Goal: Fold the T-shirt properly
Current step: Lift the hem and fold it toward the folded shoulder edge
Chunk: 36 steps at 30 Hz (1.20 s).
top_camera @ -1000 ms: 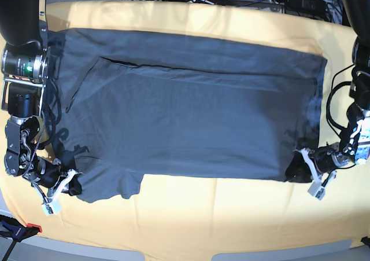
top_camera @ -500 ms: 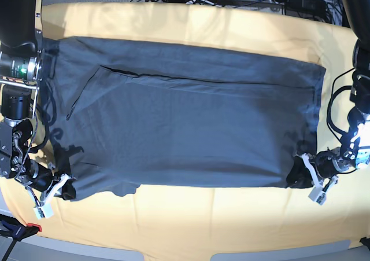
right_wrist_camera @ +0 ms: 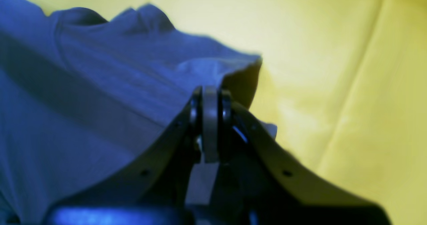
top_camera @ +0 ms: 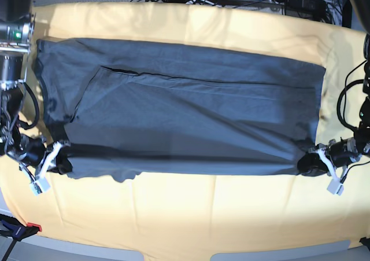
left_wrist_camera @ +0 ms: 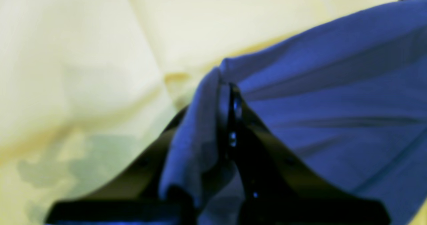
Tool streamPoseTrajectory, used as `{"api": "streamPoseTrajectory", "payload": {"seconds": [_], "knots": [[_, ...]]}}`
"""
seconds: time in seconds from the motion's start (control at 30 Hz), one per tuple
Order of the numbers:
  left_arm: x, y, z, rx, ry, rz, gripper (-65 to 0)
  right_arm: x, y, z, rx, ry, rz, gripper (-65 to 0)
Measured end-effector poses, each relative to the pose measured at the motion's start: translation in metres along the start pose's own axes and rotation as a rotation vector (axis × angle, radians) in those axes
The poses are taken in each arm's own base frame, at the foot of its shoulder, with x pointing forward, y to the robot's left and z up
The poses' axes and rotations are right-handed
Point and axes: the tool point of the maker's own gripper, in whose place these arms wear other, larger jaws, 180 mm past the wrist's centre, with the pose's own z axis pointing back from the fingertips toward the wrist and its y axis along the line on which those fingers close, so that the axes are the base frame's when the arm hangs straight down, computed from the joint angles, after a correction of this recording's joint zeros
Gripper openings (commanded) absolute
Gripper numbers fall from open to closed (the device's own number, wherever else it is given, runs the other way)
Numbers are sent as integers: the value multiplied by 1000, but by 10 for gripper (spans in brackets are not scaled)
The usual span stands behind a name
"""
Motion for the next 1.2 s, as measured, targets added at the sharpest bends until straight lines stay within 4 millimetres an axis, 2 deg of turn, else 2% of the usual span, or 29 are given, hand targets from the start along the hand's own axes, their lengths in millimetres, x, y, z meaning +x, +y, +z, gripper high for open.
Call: {"api": "streamPoseTrajectory", "payload": {"seconds": [0.13,0.3,0.5,0.6,0.67,0.93,1.2], "knots": [[3,-21,-1,-74,33,21,-650,-16,8,14,-6,74,82,-650],[17,-42,-4,-124,20,-36,-650,-5,13,26,17,57,96,-650],[-10,-52,-3,-147,193,-78,-650,-12,8,38,37,106,68,-650],[-9,-61,0,-198,193,-37,-650,-16,8,40,43,130,64,-650],[-6,-60,5,-201,179,-24,-650,-16,8,40,43,131,64,-650],[-7,-33,36,-123,184,-16,-650,-15,5,40,25,126,79,-650],[-28,-43,42,-162,318,-25,-650,-18,5,39,25,140,79,-650]]}}
